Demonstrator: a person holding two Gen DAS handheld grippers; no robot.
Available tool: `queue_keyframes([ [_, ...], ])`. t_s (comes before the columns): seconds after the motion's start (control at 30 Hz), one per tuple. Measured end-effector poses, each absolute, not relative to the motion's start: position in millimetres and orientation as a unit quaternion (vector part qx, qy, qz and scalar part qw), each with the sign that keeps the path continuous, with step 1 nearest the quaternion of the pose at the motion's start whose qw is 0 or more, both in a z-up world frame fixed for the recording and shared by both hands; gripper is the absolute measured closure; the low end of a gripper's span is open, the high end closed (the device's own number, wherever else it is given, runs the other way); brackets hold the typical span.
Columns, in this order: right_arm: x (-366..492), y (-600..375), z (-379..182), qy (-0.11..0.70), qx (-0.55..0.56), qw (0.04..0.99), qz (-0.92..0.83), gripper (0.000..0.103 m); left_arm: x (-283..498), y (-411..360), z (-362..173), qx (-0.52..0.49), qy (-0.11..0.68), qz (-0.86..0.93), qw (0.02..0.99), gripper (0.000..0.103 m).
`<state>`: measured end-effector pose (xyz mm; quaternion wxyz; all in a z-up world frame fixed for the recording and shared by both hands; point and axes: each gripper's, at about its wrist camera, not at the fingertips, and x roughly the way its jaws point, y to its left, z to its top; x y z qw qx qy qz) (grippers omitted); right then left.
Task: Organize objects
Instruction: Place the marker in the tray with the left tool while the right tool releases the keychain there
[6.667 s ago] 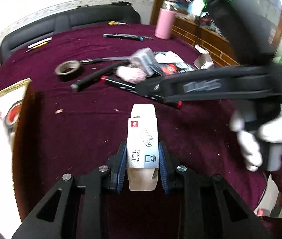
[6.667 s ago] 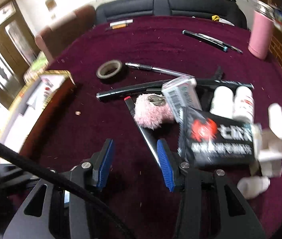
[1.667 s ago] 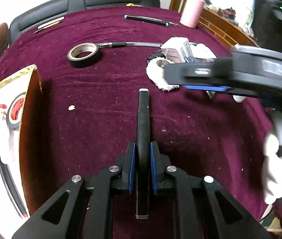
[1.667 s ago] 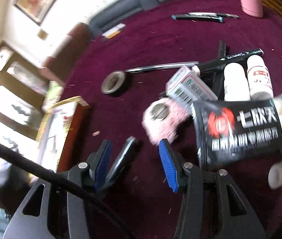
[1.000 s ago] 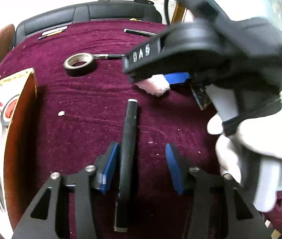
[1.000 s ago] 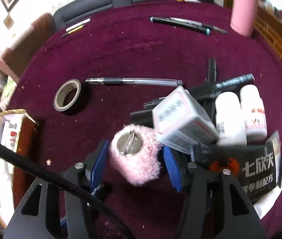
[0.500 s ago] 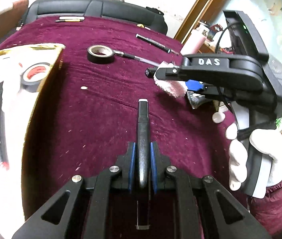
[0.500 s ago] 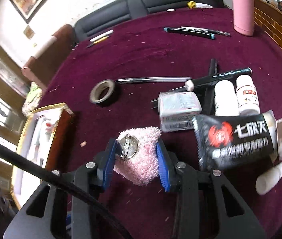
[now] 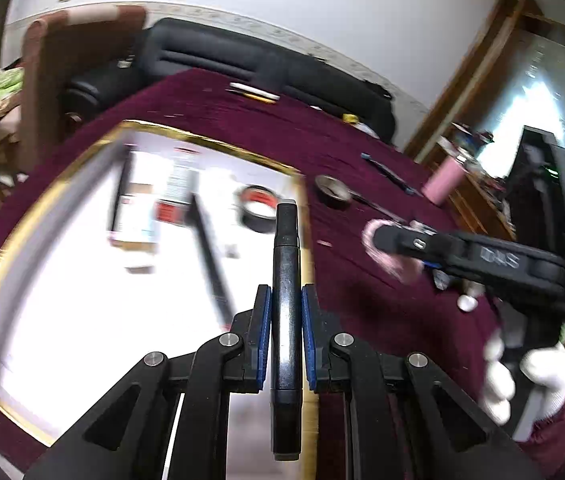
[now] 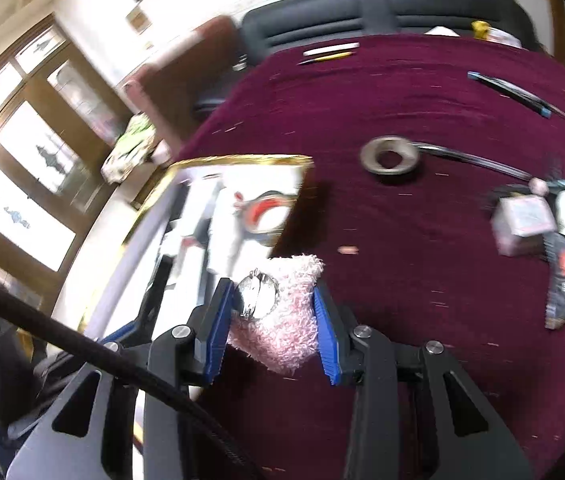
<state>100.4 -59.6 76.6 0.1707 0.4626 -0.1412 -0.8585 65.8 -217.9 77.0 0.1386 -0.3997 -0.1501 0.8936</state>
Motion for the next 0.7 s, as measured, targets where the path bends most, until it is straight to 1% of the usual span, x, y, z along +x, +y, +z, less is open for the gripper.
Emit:
queue_keyframes([
  [0.13, 84, -100, 69, -0.111, 0.479, 0.186, -0.850, 0.066, 50, -244, 65, -0.416, -0.147, 0.891, 0.110, 0.091],
  [0.3, 62, -128, 52, -0.081, 0.502, 0.175, -0.843, 0.066, 30, -260, 52, -0.431, -0.155, 0.883, 0.098, 0.091],
  [0.5, 49, -132, 33, -0.066, 0.526, 0.152, -0.834, 0.066, 17, -255, 41, -0.449, -0.152, 0.874, 0.105, 0.091],
  [0.7, 50, -134, 32, -0.056, 0.528, 0.150, -0.834, 0.065, 13, -253, 35, -0.454, -0.153, 0.871, 0.107, 0.091],
])
